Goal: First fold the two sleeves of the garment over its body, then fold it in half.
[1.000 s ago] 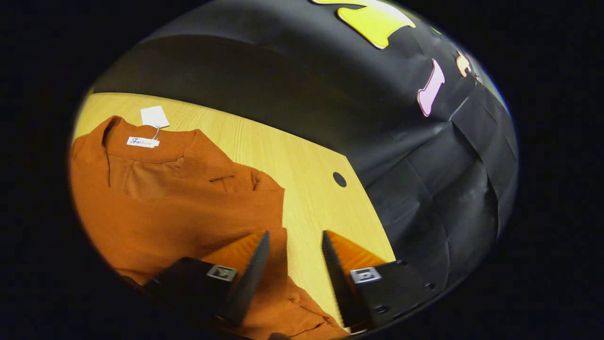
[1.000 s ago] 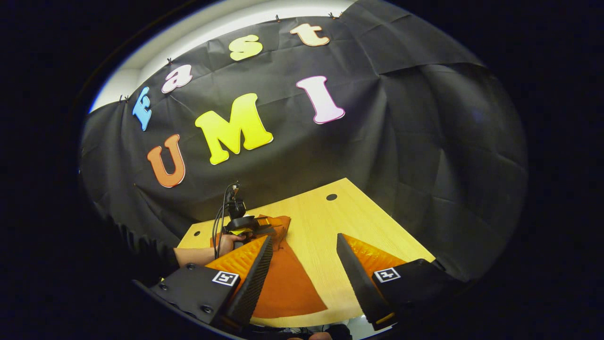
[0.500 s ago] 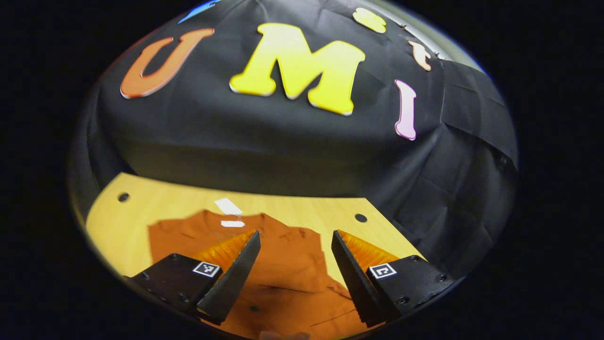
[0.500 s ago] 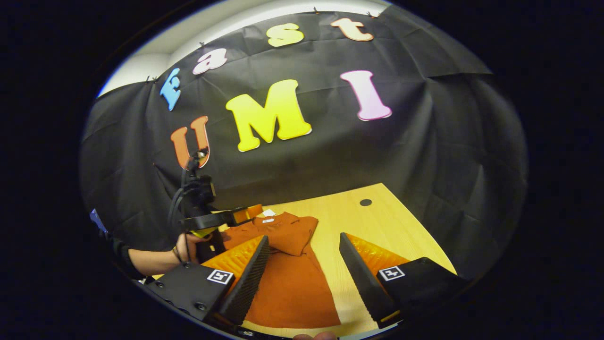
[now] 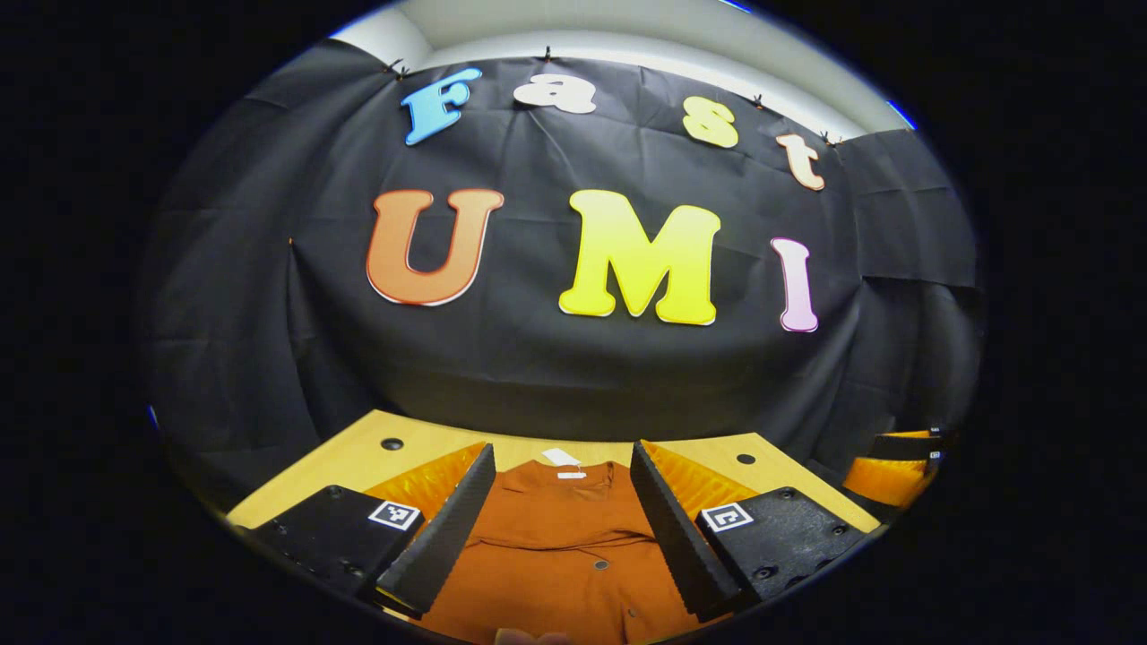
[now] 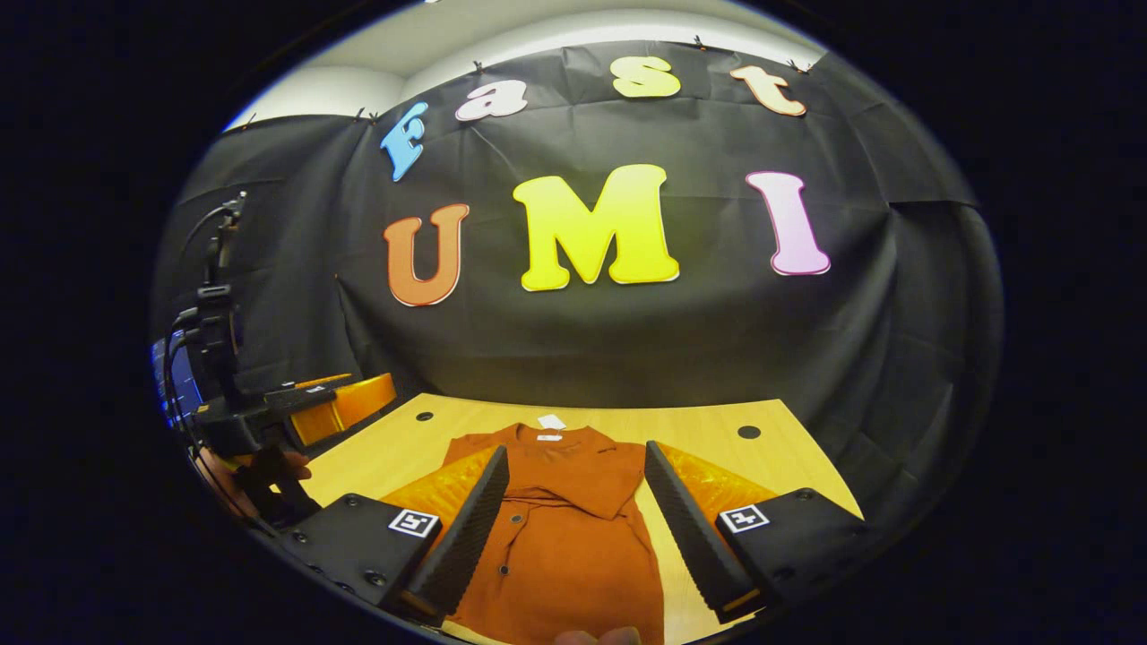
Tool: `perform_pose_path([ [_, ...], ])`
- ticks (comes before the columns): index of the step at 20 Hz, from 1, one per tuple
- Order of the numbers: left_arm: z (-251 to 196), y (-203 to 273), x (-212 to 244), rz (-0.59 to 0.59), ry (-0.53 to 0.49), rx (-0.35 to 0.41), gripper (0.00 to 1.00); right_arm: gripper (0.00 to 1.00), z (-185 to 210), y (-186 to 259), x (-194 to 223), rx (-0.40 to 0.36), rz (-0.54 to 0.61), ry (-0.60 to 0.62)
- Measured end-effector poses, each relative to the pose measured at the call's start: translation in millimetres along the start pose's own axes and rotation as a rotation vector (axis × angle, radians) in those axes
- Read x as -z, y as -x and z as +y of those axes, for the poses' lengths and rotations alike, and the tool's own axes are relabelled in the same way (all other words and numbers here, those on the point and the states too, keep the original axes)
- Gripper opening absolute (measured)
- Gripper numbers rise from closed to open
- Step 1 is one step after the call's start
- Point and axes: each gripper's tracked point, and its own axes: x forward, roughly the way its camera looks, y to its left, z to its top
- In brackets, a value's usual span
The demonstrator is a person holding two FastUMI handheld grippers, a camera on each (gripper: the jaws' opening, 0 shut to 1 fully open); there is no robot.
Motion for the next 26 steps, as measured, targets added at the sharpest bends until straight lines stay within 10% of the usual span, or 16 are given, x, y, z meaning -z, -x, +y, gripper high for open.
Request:
perform_pose_path([
  [12,37.3,41.6,43.4,0.123,0.045,0.081,0.98,0.97,-28.6,14.1,28.4,0.010,0.101,-0.042],
  [21,89.9,148.2,221.2,0.710,0.253,0.147,0.99,0.97,-105.3,72.1,182.8,0.086,0.457,-0.081],
  [26,91.3,181.1,262.6,0.848,0.337,0.149,0.99,0.97,-107.8,88.4,245.1,0.107,0.585,-0.127],
])
